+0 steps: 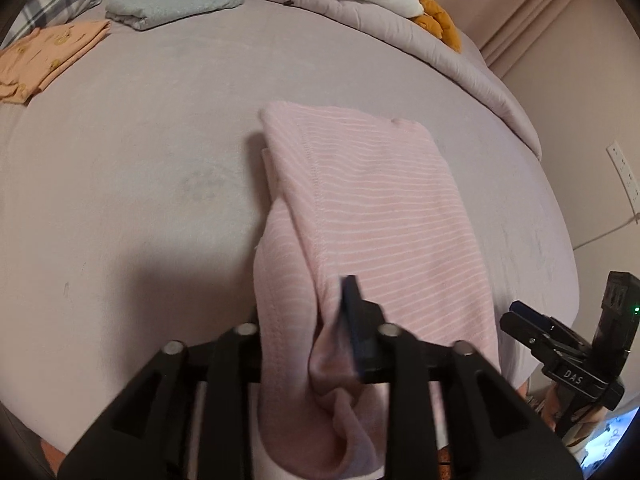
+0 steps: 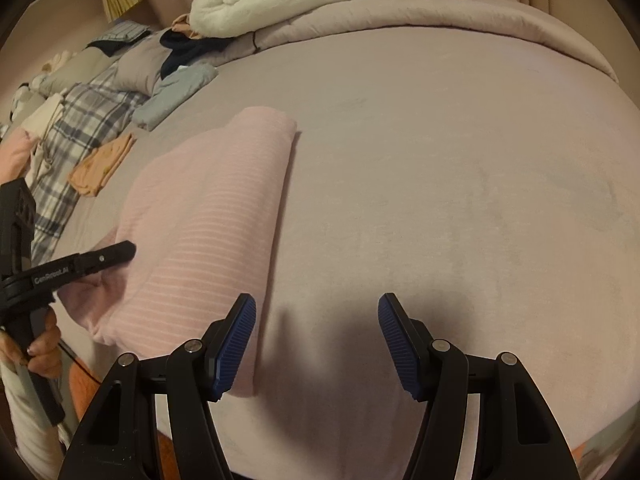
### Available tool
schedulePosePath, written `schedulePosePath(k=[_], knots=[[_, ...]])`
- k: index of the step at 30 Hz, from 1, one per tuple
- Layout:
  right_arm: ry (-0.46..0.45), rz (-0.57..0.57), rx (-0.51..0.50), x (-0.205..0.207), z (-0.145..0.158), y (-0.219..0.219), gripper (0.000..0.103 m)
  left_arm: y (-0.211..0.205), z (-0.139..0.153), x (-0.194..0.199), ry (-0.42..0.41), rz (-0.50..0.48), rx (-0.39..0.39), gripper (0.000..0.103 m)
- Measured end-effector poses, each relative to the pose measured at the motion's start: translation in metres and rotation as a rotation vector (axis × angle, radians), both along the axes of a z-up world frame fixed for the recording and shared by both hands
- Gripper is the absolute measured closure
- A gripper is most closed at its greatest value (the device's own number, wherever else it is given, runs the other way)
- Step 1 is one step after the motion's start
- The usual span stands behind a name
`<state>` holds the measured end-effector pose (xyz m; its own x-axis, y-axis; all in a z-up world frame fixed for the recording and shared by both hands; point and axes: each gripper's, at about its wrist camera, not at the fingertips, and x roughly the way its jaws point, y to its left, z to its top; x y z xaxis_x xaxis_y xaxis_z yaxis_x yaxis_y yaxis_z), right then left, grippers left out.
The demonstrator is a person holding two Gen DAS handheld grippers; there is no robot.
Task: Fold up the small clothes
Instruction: 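Grasp the end of the folded pink shirt with the left gripper and lift it, then grasp the lifted shirt with the right gripper while the left gripper holds it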
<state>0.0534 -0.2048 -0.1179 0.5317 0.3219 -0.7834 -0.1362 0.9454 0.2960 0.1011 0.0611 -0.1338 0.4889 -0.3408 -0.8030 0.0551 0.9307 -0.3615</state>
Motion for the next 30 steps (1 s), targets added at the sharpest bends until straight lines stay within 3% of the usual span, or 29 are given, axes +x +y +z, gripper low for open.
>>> schedulePosePath(k=[1,3,6,10,17,22,24,27,30], knots=[[0.000,0.002,0.007,0.001,0.000,0.001,0.039,0.002,0.001,-0.002,-0.004,0.009,-0.003,0.058],[-0.001,0.010,0.023,0.002,0.001,0.003,0.034,0.005,0.003,-0.008,-0.017,0.018,-0.009,0.034],[-0.004,0.016,0.047,0.004,0.003,0.007,0.026,0.011,0.000,-0.013,-0.009,0.018,-0.051,0.026],[0.003,0.040,0.079,0.011,0.002,0.018,0.026,0.010,-0.014,-0.018,0.045,-0.007,-0.144,0.024],[0.040,0.086,0.137,0.023,-0.007,0.039,0.026,-0.006,-0.026,-0.017,0.067,-0.046,-0.159,0.022],[0.069,0.095,0.151,0.032,-0.015,0.047,0.026,-0.016,-0.028,-0.009,0.068,-0.066,-0.156,0.024],[0.084,0.100,0.169,0.035,-0.020,0.049,0.026,-0.022,-0.028,-0.006,0.065,-0.078,-0.156,0.039],[0.077,0.116,0.175,0.037,-0.024,0.053,0.027,-0.026,-0.031,-0.003,0.076,-0.067,-0.154,0.048],[0.070,0.141,0.196,0.039,-0.025,0.057,0.045,-0.031,-0.028,-0.004,0.074,-0.062,-0.134,0.061]])
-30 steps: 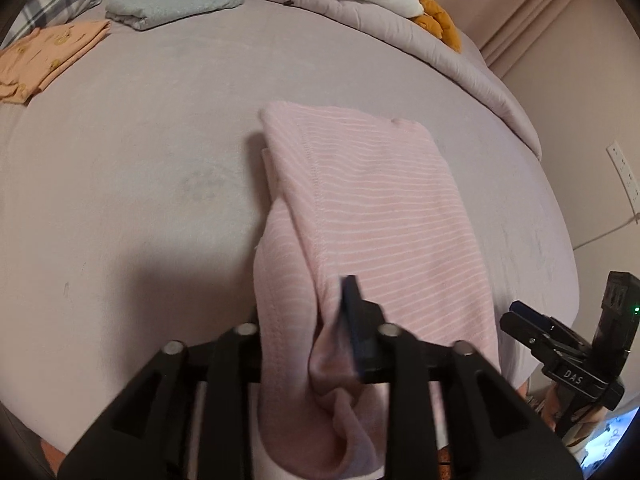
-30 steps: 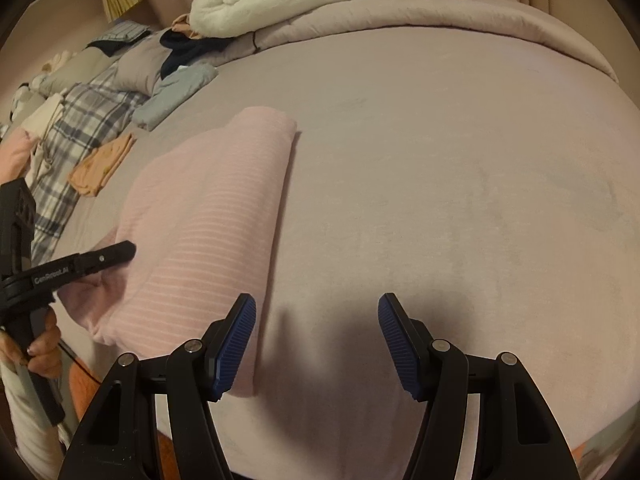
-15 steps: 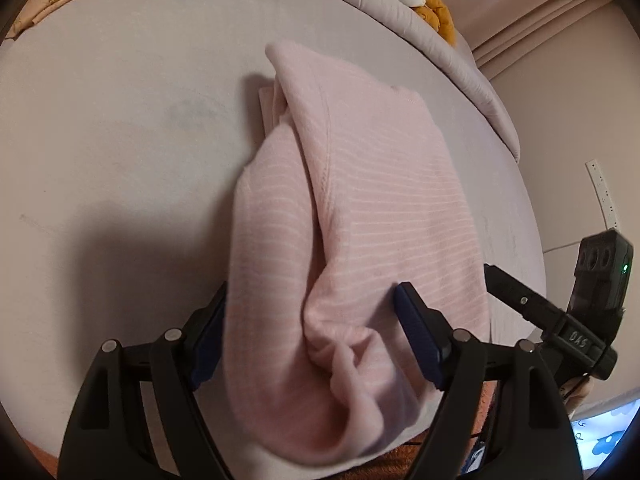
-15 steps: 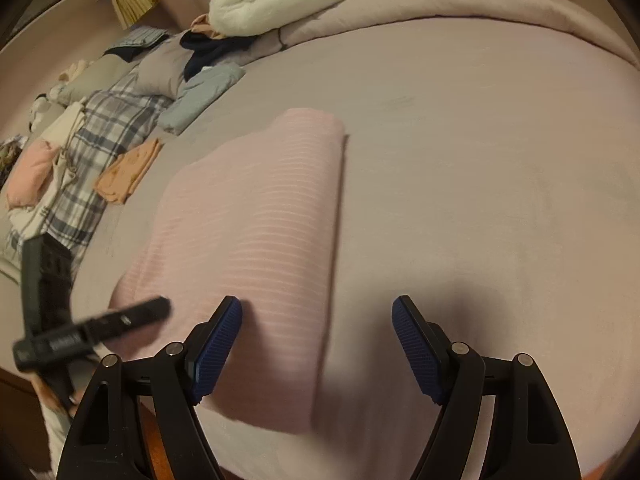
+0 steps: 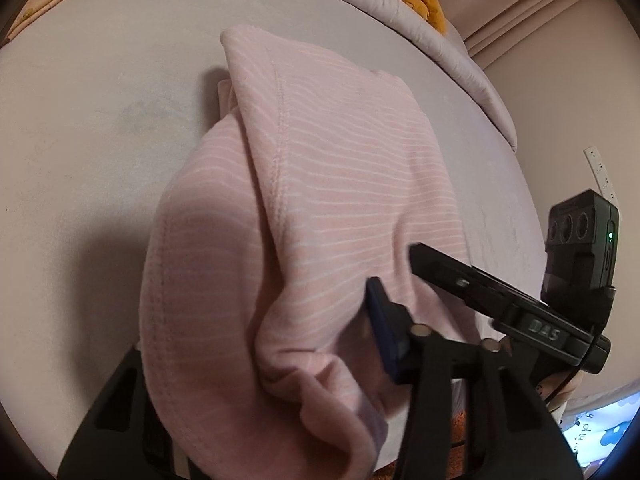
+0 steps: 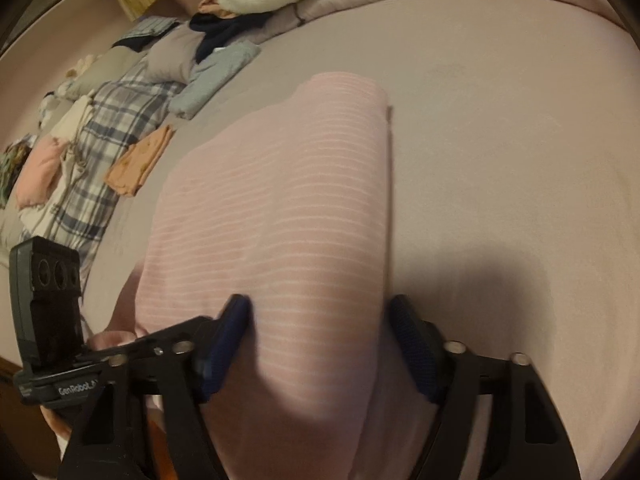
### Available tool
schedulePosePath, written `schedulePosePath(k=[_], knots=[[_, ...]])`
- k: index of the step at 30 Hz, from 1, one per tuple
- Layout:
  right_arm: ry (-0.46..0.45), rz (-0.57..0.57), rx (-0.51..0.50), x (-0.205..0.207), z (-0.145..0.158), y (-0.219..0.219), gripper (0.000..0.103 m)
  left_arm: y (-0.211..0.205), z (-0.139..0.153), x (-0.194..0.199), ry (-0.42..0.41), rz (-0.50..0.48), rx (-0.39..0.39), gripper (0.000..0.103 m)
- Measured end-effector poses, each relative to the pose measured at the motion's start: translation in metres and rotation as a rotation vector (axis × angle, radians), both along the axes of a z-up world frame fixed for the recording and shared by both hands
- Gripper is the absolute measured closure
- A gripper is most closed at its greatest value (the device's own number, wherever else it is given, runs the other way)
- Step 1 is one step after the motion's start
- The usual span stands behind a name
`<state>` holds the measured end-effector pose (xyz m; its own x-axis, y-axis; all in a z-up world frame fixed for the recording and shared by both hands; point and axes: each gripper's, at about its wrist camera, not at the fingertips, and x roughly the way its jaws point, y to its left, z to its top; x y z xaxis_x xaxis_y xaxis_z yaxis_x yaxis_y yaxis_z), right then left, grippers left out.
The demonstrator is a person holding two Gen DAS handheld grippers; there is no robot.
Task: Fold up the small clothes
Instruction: 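Grasp the lifted shirt with the right gripper while the left gripper holds it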
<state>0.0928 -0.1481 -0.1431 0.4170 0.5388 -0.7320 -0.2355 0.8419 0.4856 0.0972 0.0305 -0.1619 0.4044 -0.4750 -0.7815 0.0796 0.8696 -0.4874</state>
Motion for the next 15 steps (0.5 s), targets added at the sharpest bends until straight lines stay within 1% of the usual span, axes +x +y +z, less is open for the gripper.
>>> schedulePosePath(k=[1,3,6,8,15], knots=[[0.001,-0.001,-0.004,0.001,0.000,0.000,0.050,-0.003,0.003,-0.001,-0.006,0.005,0.010,0.063],[-0.022,0.010,0.006,-0.003,0.007,0.001,0.068,-0.008,0.009,-0.004,-0.026,0.011,0.033,0.067],[-0.062,0.001,-0.006,-0.009,0.020,0.000,0.073,-0.018,0.023,-0.008,-0.078,0.012,0.085,0.069],[-0.091,-0.004,-0.011,-0.013,0.028,0.000,0.074,-0.024,0.035,-0.012,-0.112,0.008,0.107,0.069],[-0.203,-0.025,-0.006,-0.028,0.056,-0.012,0.074,-0.033,0.072,-0.020,-0.212,-0.007,0.096,0.069]])
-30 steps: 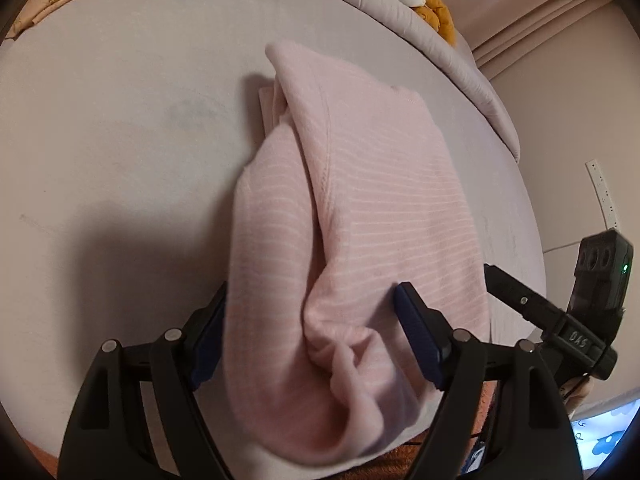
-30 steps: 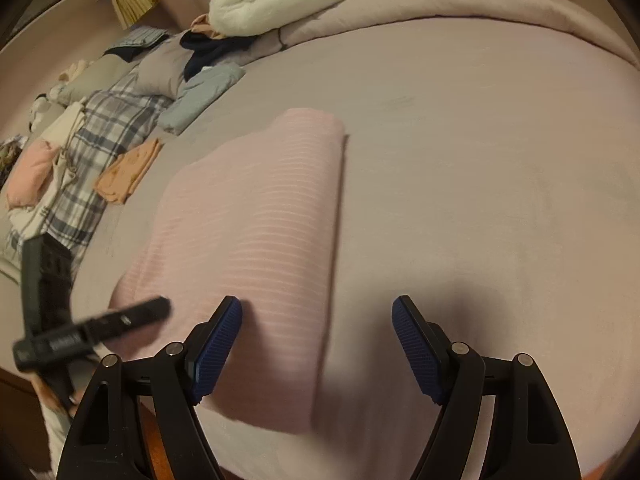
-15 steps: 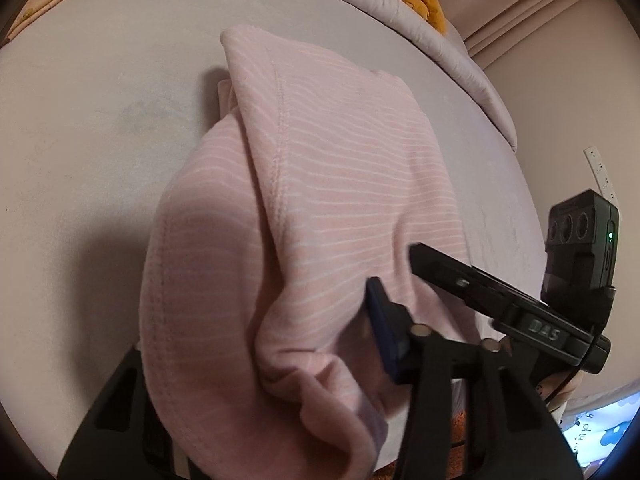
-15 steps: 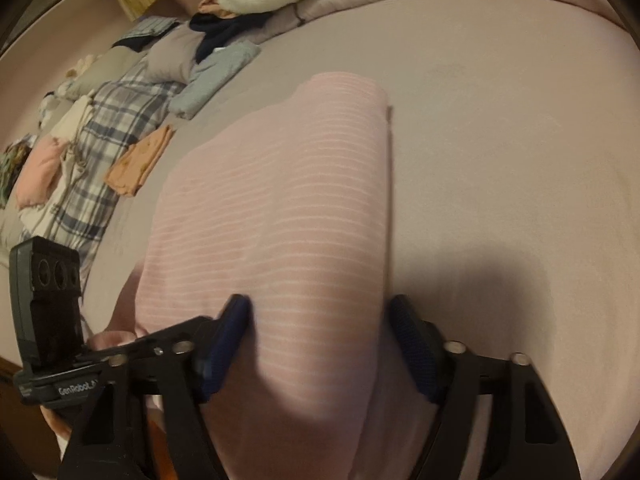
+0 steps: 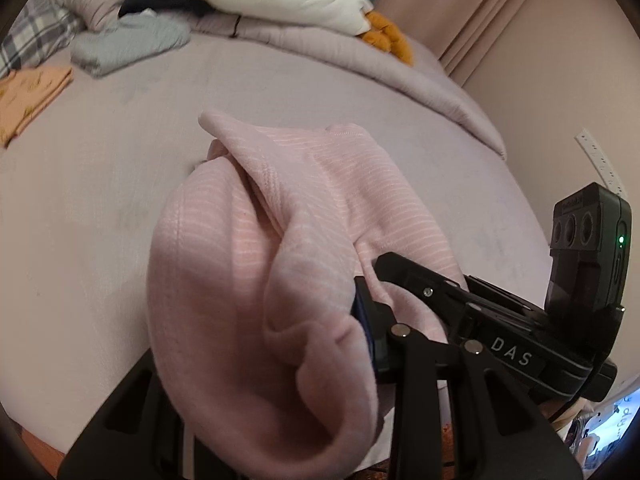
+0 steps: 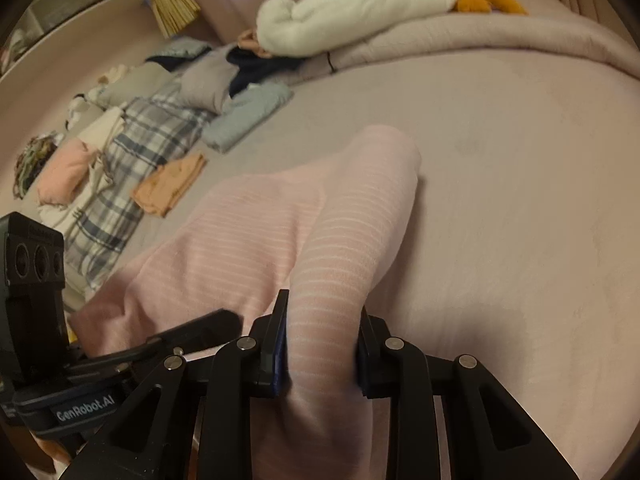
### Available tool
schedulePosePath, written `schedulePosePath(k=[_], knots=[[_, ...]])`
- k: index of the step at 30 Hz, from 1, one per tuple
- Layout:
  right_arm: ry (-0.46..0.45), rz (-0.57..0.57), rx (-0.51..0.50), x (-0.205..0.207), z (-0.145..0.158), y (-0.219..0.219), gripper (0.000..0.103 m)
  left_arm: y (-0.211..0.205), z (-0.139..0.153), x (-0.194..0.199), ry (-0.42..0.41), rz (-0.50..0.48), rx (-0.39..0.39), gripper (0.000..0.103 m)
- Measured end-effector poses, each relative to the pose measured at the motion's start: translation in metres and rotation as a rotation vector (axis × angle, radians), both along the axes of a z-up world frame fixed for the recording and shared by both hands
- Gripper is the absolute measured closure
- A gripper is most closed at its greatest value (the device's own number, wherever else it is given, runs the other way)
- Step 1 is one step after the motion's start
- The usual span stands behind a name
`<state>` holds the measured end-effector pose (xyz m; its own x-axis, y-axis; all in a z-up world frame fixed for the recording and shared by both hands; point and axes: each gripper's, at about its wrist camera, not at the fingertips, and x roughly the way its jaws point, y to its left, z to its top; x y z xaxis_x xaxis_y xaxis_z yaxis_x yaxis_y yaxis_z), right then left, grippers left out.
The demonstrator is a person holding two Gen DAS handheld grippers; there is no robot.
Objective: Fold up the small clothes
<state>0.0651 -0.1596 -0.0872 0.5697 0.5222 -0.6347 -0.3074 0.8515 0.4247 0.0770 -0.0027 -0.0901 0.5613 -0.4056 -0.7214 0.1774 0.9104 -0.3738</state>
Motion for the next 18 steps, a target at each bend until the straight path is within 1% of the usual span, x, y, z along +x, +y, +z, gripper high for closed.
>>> schedulePosePath(k=[3,9,18], knots=[[-0.044,-0.016,-0.008,-0.004,0.010,-0.003,0.074,-0.005,0.010,-0.003,-0.030,-0.011,-0.005,0.069],[-0.097,-0.045,-0.022,-0.012,0.022,-0.008,0.074,-0.013,0.023,-0.005,-0.067,-0.031,-0.018,0.069],[-0.125,-0.074,-0.027,-0.017,0.029,-0.018,0.074,-0.025,0.032,-0.007,-0.087,-0.051,-0.019,0.069]])
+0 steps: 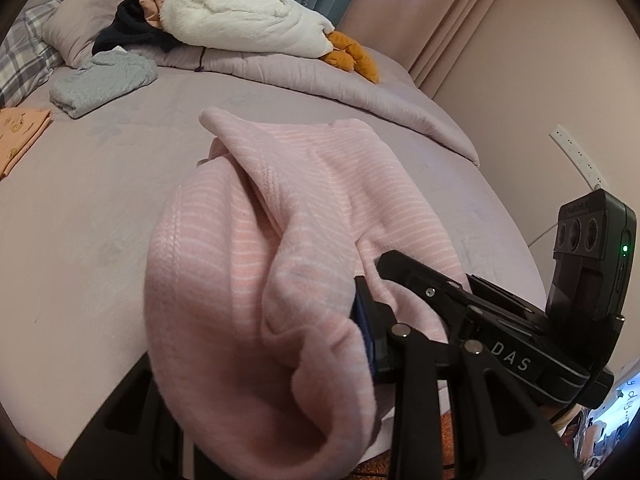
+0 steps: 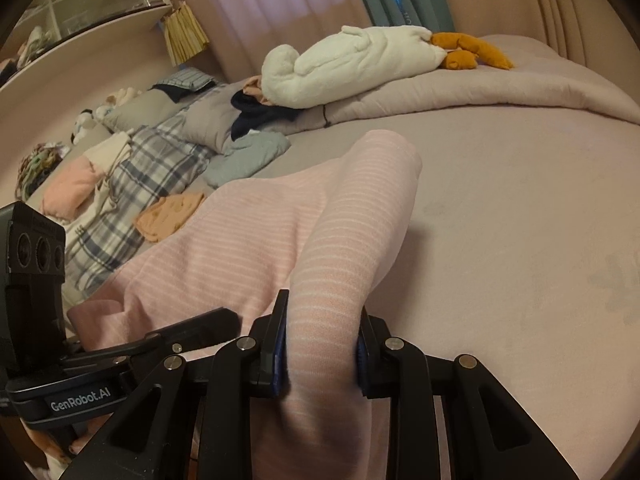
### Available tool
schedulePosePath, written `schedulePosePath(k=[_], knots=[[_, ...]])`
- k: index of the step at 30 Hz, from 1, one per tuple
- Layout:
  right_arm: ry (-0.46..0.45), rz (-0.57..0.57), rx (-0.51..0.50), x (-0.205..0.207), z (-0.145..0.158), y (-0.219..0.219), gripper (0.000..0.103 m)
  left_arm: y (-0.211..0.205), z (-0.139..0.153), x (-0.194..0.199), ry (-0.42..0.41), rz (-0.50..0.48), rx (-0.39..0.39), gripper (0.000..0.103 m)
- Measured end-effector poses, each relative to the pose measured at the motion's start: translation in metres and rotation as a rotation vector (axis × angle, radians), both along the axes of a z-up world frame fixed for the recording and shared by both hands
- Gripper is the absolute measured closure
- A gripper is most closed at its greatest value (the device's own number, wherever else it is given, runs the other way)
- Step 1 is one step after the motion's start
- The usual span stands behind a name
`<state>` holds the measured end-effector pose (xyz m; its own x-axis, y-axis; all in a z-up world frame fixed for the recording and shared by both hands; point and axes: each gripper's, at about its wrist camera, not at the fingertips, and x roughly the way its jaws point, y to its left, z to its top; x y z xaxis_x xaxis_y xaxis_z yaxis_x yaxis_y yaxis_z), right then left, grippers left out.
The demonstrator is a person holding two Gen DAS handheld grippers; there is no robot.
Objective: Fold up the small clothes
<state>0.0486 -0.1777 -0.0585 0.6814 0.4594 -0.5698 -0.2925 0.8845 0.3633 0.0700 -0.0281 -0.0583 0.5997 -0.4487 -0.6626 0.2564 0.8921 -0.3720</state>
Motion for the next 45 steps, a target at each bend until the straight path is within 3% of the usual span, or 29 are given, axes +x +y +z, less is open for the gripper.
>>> schedulePosePath(k=[25,45], knots=[[-0.040,-0.079,-0.022,-0.002,0.014,-0.023,0.074,-0.033,0.015,0.018,-0.039,-0.053,0.014,0.069],[-0.047,-0.211,-0.017,-0.012,0.019,-0.073,0.074,-0.093,0.023,0.030,-0.061,-0.171,0.039,0.069]])
